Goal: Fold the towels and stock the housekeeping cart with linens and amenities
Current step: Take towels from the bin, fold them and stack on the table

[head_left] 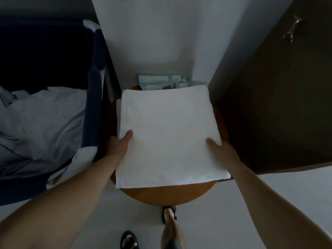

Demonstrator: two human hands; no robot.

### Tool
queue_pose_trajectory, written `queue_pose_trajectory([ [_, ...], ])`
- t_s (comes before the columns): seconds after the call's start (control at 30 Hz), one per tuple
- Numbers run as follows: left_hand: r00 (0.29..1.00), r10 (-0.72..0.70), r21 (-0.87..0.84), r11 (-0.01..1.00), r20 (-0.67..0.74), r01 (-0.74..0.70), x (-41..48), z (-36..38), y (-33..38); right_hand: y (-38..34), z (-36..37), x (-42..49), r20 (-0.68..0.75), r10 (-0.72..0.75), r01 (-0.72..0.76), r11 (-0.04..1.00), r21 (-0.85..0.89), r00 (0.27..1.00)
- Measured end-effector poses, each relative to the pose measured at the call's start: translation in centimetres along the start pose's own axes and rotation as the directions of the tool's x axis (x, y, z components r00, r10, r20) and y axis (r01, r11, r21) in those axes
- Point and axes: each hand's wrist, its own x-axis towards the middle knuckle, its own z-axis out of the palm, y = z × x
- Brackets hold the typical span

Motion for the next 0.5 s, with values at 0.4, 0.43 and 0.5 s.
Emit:
queue_pose_trajectory([
  [0.4, 0.993, -0.025, -0.128, 0.992, -0.112, 0.011, 6.2, 1.8, 6.5, -8.9, -1.3, 7.5, 0.091, -0.123, 0.08, 0.921, 0.381, 0.988],
  [0.43, 0.994, -0.004, -0.127, 0.992, -0.107, -0.01, 6.7, 1.7, 7.2, -9.6, -1.3, 8.0, 0.089, -0.133, 0.089, 0.918, 0.386, 0.987],
  [0.5, 0.994, 0.061, -0.086, 0.994, -0.093, -0.07, 7.4, 1.5, 8.4, -10.8, -1.3, 8.8, 0.072, -0.165, 0.123, 0.908, 0.4, 0.984],
])
